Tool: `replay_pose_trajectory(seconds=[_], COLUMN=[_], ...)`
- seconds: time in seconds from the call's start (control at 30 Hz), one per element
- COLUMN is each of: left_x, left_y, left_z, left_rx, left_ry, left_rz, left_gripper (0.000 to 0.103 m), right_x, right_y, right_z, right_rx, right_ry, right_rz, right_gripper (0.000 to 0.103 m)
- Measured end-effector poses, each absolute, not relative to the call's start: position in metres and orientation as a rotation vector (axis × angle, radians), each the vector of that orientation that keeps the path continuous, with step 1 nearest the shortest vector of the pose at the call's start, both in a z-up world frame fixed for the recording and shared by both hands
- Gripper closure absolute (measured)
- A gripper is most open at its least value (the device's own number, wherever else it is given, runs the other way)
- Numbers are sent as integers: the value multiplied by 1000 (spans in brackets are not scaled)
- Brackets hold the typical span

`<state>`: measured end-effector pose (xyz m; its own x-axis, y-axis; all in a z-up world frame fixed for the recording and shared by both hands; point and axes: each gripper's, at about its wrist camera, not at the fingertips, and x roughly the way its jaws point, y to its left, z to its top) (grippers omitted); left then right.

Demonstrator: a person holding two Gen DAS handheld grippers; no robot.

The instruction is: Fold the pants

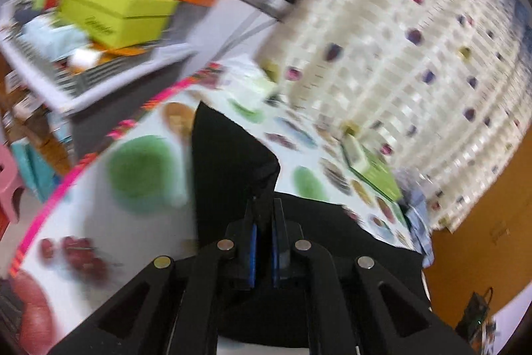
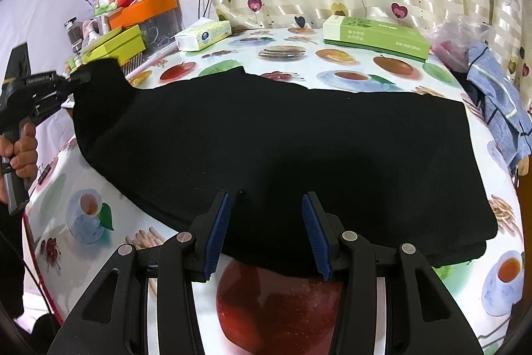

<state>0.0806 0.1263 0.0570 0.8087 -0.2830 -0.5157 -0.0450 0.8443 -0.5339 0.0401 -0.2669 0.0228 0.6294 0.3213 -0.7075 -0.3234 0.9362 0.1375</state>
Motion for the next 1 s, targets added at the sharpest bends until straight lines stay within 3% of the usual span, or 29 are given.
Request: replay_pose_trajectory(seconds=[0.27, 0.5, 0.63, 1.0], left_x=[96, 98, 99, 79], left_y=[32, -30, -33, -31], left_z=[63, 22, 2, 8], left_rx=[-436, -332, -323, -261], left_ry=[679, 824, 895, 865], left_rz=[-369, -476, -493, -566], left_gripper=[95, 95, 95, 94], right_x=[35, 34, 35, 41], right_y=[-282, -291, -290, -271], right_z=[25, 23, 22, 25], right_rx=[29, 49, 55, 49], right_ry=[801, 808, 810, 813], right_rz=[352, 344, 350, 389], right_gripper=[57, 57, 57, 57])
